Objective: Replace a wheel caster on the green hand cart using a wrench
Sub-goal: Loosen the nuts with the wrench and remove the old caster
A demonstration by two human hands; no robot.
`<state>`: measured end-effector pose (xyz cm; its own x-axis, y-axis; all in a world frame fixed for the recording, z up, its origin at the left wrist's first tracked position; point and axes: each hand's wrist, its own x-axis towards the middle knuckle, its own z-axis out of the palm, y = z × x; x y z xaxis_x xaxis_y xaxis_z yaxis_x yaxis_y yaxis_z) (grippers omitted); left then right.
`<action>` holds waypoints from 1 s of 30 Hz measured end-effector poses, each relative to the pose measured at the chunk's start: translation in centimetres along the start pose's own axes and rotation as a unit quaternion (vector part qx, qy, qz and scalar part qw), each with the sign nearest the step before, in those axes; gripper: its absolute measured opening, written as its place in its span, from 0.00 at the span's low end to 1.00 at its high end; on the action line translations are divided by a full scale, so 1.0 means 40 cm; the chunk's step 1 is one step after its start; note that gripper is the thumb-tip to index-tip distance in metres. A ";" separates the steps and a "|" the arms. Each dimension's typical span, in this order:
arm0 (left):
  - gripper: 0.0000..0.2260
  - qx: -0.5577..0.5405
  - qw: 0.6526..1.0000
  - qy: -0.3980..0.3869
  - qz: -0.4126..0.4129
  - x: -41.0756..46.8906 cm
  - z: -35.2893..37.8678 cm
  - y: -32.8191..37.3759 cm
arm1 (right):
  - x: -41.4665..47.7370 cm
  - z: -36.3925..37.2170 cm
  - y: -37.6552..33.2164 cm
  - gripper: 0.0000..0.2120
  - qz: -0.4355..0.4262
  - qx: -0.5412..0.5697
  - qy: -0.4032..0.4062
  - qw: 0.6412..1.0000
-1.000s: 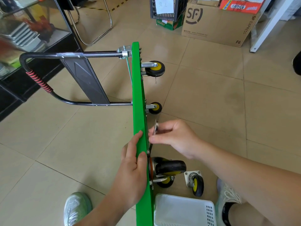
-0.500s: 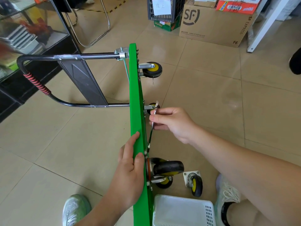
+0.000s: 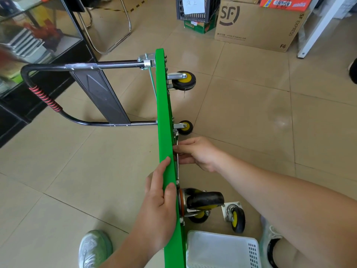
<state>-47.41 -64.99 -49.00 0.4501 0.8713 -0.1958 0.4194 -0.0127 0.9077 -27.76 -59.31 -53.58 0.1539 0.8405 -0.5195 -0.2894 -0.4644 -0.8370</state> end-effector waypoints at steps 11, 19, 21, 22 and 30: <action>0.22 0.002 1.000 -0.004 -0.005 -0.001 0.002 0.004 | -0.246 -0.006 -0.018 0.14 -0.098 -0.112 -0.059 0.987; 0.22 0.007 1.000 -0.003 -0.012 -0.001 0.004 -0.002 | -0.216 -0.012 -0.032 0.11 -0.149 -0.053 -0.004 0.987; 0.22 0.007 1.000 -0.004 -0.011 -0.001 0.004 -0.003 | -0.200 -0.018 -0.051 0.11 -0.155 -0.038 0.001 0.987; 0.22 0.009 1.000 -0.004 -0.009 0.000 0.004 -0.003 | -0.191 -0.020 -0.060 0.11 -0.154 -0.032 0.005 0.987; 0.23 0.010 1.000 0.003 0.001 0.002 0.004 -0.001 | -0.074 -0.021 -0.051 0.09 -0.111 -0.038 0.043 0.992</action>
<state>-47.27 -65.01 -49.12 0.4459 0.8745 -0.1908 0.4336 -0.0245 0.9008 -26.85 -61.10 -50.47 0.2867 0.8990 -0.3312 -0.1673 -0.2934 -0.9412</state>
